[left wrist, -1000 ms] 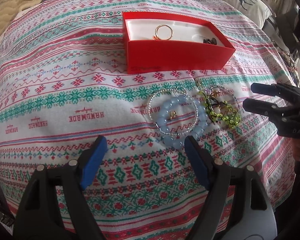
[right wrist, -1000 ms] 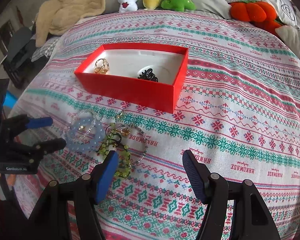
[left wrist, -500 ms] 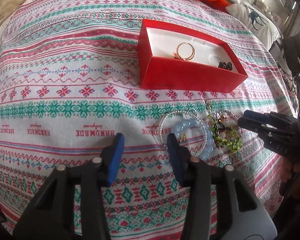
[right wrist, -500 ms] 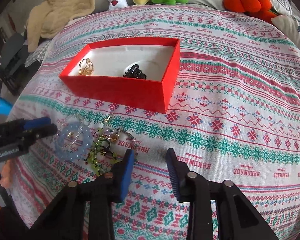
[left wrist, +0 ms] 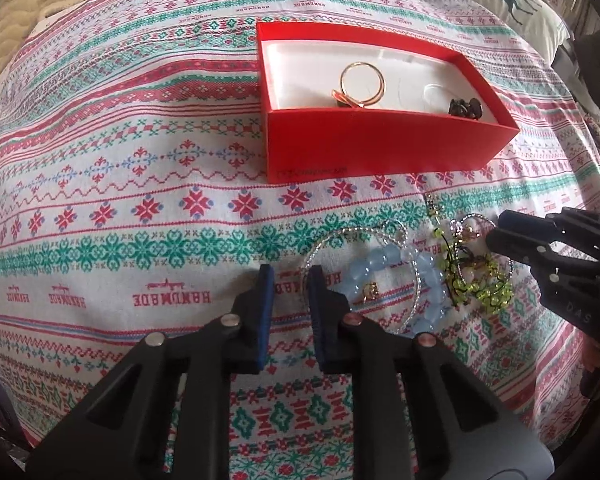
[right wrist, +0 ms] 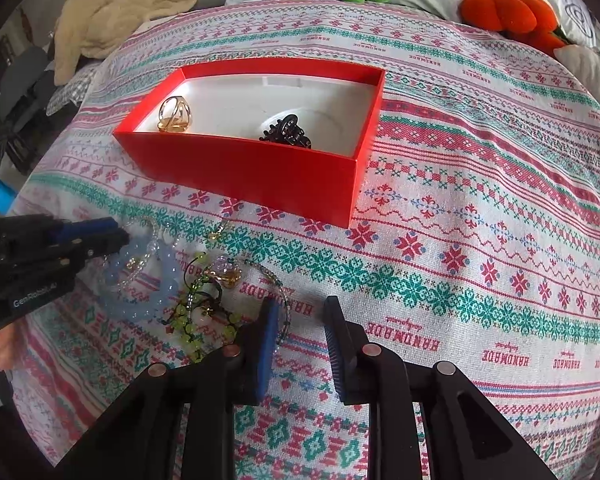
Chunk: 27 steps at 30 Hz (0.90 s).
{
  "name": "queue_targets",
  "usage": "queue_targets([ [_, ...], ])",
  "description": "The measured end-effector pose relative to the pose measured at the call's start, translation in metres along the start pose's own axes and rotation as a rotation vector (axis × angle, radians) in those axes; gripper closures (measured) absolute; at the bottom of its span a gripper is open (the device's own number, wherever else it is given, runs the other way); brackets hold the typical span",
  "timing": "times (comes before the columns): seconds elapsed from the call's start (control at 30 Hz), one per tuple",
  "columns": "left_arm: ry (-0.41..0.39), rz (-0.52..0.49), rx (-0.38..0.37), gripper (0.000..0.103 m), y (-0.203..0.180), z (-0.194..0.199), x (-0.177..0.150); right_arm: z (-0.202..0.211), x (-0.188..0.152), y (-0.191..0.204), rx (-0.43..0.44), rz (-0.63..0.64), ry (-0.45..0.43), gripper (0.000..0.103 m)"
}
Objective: Organize jewelry
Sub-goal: 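Grasp the thin silver bangle with the left tool while the right grasps the green-beaded bangle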
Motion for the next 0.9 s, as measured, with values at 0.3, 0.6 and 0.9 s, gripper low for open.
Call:
queue_targets([
  [0.3,-0.009,0.004,0.038,0.095,-0.02,-0.013,0.015,-0.008,0.005,0.001,-0.003,0.001,0.052,0.074],
  [0.6,-0.016,0.041,0.034,0.098,-0.018,-0.01,0.016,-0.007,0.009,0.016,-0.033,0.071,0.031,0.096],
  [0.9,-0.054,0.063,-0.027,0.098,-0.015,0.012,0.014,0.013,0.016,0.014,-0.01,0.044,-0.006,0.099],
])
Point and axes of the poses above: each gripper's, at about its wrist camera, not at the fingertips, and z roughly against the way its jaws point, y to its left, x to its top, the point moved 8 cm from there along -z, roughly the way its jaws point, and after that the axes turned 7 degrees about z, right-handed, at the moved point
